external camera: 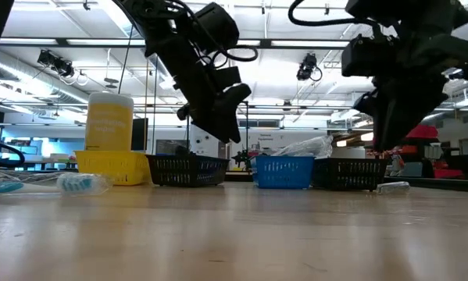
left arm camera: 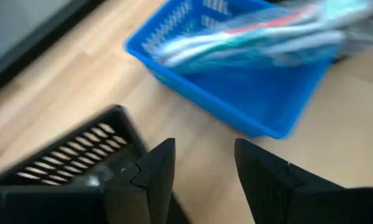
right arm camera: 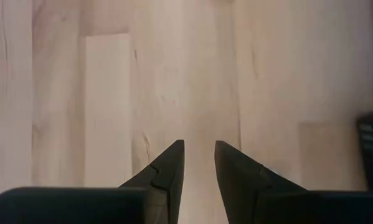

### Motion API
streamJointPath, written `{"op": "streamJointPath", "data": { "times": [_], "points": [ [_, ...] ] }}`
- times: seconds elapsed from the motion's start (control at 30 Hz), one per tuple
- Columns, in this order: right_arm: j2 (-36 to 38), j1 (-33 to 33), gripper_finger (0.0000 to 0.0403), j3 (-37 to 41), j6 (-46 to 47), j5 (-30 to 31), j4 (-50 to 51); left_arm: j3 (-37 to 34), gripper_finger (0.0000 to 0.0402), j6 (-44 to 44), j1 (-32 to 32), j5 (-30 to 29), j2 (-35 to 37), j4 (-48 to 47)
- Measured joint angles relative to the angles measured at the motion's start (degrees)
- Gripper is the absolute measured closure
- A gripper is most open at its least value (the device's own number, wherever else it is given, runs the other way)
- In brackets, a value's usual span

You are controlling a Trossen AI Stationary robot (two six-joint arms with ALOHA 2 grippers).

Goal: Pick & Place Travel size toiletries
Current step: Put the white toothpaste into the yellow bin

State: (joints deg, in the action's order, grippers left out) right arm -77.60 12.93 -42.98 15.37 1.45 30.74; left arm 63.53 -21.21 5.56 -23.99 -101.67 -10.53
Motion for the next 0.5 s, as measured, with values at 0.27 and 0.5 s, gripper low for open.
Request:
{"op": "streamJointPath", "data": {
  "times": [0.27, 0.5],
  "points": [
    [-0.3, -0.9, 0.0306, 5.3, -4.0, 0.7, -10.5, 0.0, 0.0228, -2.5, -6.7, 2.3, 0.0, -1.6],
    [-0.4, -1.9, 0.0306, 5.6, -7.3, 2.0, -10.4, 0.7, 0.0228, -4.1, -12.0, 3.2, 1.4, -4.3]
  ]
}}
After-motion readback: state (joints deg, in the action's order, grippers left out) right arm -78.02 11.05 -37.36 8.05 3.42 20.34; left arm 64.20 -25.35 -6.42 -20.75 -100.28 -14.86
